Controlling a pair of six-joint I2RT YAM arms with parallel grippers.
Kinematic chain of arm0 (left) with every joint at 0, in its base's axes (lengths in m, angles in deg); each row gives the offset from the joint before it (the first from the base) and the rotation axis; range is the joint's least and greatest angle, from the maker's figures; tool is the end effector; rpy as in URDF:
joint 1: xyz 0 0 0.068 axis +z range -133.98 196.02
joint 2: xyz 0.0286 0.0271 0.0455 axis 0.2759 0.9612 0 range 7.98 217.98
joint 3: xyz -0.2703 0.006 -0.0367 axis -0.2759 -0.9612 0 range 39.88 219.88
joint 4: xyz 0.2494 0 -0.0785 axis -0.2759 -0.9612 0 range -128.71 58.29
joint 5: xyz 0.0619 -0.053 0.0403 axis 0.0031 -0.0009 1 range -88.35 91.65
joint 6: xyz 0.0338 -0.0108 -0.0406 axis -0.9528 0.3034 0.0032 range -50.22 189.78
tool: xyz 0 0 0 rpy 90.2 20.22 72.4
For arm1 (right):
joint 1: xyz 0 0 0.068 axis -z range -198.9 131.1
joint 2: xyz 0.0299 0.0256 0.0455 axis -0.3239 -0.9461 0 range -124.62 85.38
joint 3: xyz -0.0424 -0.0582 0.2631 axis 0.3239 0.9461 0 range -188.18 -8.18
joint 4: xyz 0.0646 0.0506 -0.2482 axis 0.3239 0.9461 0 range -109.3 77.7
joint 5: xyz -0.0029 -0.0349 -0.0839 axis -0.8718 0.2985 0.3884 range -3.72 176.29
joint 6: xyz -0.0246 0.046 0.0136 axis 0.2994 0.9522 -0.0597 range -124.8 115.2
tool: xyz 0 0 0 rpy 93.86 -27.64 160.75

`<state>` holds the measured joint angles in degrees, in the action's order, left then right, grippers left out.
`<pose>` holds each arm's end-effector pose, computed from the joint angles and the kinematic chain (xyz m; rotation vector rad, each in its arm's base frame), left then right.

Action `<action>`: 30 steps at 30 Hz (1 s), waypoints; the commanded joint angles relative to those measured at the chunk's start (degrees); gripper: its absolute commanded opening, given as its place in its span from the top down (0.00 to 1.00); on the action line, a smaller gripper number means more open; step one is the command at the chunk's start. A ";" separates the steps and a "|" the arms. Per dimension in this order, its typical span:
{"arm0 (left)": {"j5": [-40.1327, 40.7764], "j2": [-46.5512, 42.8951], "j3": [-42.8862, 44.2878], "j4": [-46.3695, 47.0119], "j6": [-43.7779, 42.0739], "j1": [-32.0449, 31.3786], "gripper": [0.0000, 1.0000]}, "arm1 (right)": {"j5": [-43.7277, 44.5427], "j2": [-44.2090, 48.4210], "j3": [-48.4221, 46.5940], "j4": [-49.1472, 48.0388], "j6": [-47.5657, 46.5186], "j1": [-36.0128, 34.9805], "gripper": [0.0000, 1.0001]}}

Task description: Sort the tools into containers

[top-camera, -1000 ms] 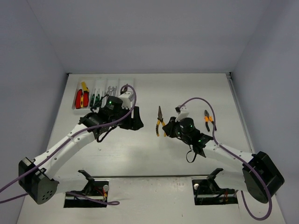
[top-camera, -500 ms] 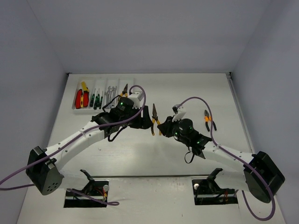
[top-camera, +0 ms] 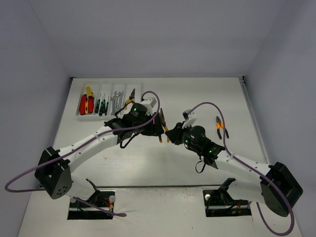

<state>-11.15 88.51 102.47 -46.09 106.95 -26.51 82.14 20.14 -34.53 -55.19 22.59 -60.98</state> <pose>0.2305 -0.2221 0.2975 0.2499 2.2950 -1.0117 0.1817 0.1675 0.2404 -0.2779 1.6939 0.9787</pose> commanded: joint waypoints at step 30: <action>-0.53 2.51 2.18 5.45 -9.74 9.53 1.00 | 10.95 7.83 -4.61 8.45 -4.98 -0.19 0.25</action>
<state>-10.96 90.08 99.41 -41.26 102.21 -22.87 85.36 23.19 -34.96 -51.72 21.33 -61.07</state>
